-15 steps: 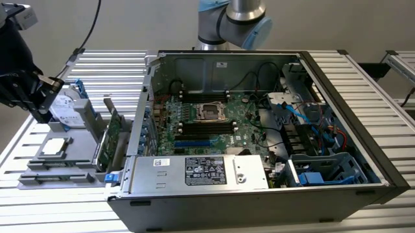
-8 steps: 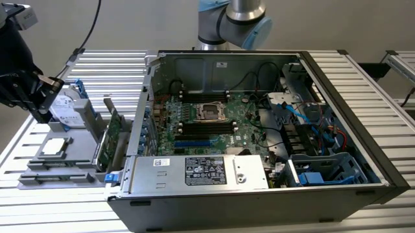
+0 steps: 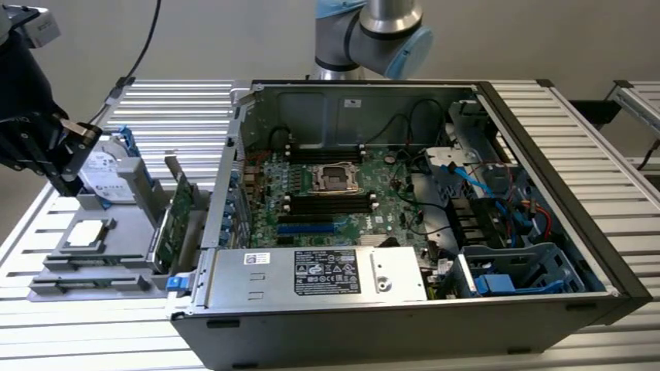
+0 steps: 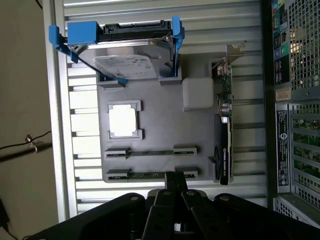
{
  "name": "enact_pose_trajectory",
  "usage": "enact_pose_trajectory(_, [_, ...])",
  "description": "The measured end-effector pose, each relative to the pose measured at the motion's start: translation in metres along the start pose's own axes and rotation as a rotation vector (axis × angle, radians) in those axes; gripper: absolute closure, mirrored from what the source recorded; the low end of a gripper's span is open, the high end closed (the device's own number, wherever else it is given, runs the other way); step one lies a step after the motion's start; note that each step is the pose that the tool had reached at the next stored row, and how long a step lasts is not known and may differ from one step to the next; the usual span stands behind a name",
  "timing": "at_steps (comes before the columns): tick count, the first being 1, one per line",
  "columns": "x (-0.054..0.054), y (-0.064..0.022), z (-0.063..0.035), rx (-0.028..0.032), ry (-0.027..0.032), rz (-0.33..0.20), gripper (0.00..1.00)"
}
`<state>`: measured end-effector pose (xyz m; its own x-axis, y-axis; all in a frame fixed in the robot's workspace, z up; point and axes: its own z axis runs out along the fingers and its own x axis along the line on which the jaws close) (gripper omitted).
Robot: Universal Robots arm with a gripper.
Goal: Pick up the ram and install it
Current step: 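Pick up the ram and move it above insertion slot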
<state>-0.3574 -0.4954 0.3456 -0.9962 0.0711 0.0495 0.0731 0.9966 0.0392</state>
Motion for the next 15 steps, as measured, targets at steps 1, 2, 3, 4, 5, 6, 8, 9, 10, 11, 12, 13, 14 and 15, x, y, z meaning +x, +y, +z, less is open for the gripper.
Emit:
enact_pose_trajectory(1, [0.000,-0.0001,0.0009,-0.0025,0.0003,-0.003,0.89])
enact_pose_trajectory(2, [0.000,-0.0001,0.0016,-0.0035,0.0009,-0.019,0.89])
enact_pose_trajectory(3, [0.000,-0.0001,0.0021,-0.0038,0.0018,-0.037,0.89])
enact_pose_trajectory(4, [0.000,-0.0001,0.0028,-0.0046,0.0026,-0.055,0.89])
enact_pose_trajectory(5, [0.000,-0.0002,0.0036,-0.0070,0.0033,-0.074,0.89])
enact_pose_trajectory(6, [0.000,-0.0002,0.0043,-0.0097,0.0041,-0.093,0.89])
enact_pose_trajectory(8, [0.000,-0.0002,0.0057,-0.0140,0.0056,-0.129,0.89])
enact_pose_trajectory(9, [0.000,-0.0003,0.0064,-0.0155,0.0064,-0.147,0.89])
enact_pose_trajectory(10, [0.000,-0.0003,0.0072,-0.0158,0.0071,-0.165,0.89])
enact_pose_trajectory(11, [0.000,-0.0003,0.0079,-0.0154,0.0079,-0.183,0.89])
enact_pose_trajectory(12, [0.000,-0.0004,0.0087,-0.0146,0.0089,-0.202,0.89])
enact_pose_trajectory(13, [0.000,-0.0004,0.0096,-0.0139,0.0097,-0.220,0.89])
enact_pose_trajectory(14, [0.000,-0.0004,0.0104,-0.0131,0.0106,-0.238,0.89])
enact_pose_trajectory(15, [0.000,-0.0005,0.0112,-0.0123,0.0114,-0.256,0.89])
